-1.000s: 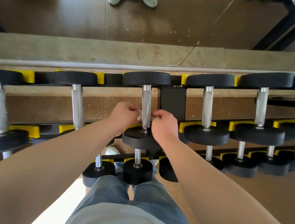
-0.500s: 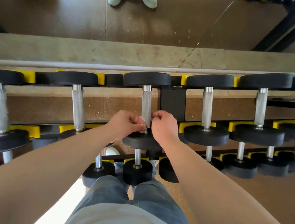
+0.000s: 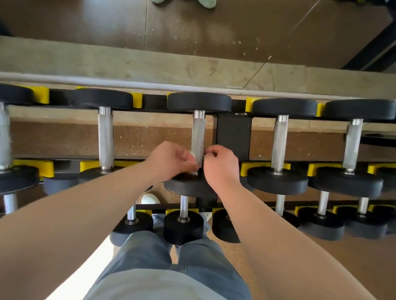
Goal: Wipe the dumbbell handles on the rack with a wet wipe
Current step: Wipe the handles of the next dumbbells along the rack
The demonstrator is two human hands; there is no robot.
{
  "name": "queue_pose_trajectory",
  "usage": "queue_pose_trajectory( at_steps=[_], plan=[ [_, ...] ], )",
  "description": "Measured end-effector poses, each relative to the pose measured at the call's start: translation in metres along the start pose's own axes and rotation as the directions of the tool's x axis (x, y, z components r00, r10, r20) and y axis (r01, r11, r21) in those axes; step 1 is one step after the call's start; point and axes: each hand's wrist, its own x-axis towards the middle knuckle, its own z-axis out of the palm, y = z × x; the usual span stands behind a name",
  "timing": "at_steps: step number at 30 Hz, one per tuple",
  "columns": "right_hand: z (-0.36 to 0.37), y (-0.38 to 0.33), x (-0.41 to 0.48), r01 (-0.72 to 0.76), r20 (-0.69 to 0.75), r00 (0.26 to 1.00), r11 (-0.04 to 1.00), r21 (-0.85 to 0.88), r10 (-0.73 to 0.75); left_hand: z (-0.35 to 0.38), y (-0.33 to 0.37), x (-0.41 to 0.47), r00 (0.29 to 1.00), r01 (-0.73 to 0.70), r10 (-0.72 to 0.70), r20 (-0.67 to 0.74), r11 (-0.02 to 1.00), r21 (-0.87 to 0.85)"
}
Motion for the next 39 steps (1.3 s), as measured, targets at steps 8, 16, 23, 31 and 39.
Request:
queue_pose_trajectory(
  at_steps=[8,16,23,31,39],
  plan=[
    [-0.002,0.002,-0.001,-0.007,0.000,1.000,0.999,0.043,0.007,-0.006,0.032,0.011,0.943,-0.016,-0.124,-0.309,0.911,-0.412],
    [-0.001,0.005,0.000,0.002,-0.052,0.999,0.990,0.143,0.005,0.007,0.021,0.001,0.989,-0.048,0.035,-0.147,0.995,-0.086],
    [-0.006,0.004,0.002,-0.027,0.029,0.999,0.993,0.116,0.023,0.006,0.021,-0.004,0.981,-0.128,0.138,-0.136,0.989,0.080],
    [-0.005,0.005,-0.001,-0.013,0.006,1.000,0.987,0.159,0.012,0.005,0.039,0.003,0.938,-0.080,0.048,-0.344,0.994,-0.078],
    [-0.013,0.010,-0.011,0.191,0.057,0.978,0.975,0.112,-0.198,-0.001,0.004,-0.010,0.993,0.093,-0.095,-0.068,0.995,-0.031]
  ],
)
